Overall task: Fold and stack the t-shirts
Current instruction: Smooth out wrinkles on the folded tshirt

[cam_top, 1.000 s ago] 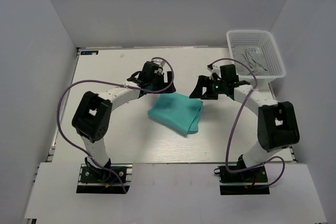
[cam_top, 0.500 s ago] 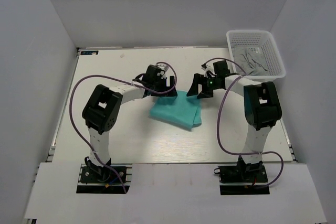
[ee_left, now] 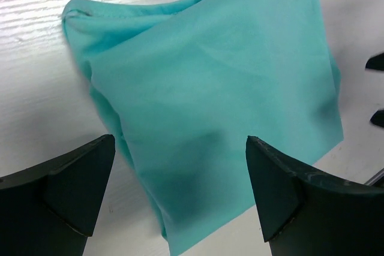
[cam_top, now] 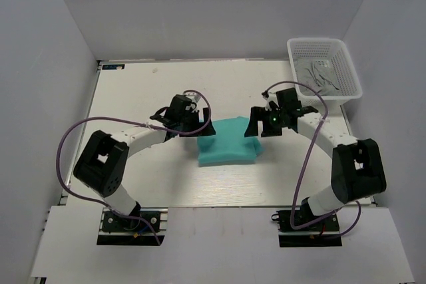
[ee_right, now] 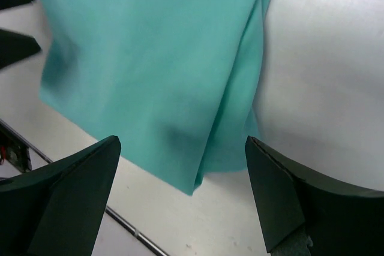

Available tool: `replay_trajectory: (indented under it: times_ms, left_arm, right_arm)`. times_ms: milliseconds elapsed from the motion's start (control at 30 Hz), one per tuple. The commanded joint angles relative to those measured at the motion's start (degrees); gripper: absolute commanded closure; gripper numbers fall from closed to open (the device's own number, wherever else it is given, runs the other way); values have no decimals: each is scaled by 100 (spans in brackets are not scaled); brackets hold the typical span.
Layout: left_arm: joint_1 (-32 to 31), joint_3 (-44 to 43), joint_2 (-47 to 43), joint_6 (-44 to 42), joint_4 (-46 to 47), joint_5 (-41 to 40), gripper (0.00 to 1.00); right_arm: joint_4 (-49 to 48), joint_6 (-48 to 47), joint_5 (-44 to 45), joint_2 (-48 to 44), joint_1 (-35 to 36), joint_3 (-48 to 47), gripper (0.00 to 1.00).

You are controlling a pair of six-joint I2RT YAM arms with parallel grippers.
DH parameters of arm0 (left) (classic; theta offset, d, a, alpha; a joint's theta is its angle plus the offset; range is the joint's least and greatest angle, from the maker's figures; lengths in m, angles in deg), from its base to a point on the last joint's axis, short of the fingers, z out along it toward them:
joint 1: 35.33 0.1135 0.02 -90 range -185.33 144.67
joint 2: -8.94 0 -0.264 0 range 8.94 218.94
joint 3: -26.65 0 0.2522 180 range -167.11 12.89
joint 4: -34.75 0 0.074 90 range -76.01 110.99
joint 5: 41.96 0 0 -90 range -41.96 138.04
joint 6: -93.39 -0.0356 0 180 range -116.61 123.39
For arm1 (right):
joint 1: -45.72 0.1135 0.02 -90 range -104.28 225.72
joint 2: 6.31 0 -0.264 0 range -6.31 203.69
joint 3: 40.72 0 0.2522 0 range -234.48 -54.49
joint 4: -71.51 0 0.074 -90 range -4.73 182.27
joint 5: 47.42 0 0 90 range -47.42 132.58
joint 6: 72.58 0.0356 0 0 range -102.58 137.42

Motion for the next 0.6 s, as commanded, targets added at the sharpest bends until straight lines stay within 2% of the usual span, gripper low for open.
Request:
replay_trajectory:
  times_ms: [0,233,467,500,533,567]
  left_arm:
    - [-22,120,-220,115,16,-243,0]
    - [-22,-65,360,168,16,-173,0]
    - [-22,-179,624,168,16,-112,0]
    - [-22,-179,685,220,16,-111,0]
    - [-22,-179,685,221,16,-111,0]
    - [-22,-231,746,221,16,-111,0]
  right_arm:
    - [166,50,124,-4,70,412,10]
    - [-61,14,-149,585,219,343,10]
    - [-45,129,-36,165,368,316,10]
    - [-36,164,-35,138,412,325,17]
    - [-53,164,-44,94,421,334,20]
    - [-45,181,-79,67,473,343,32]
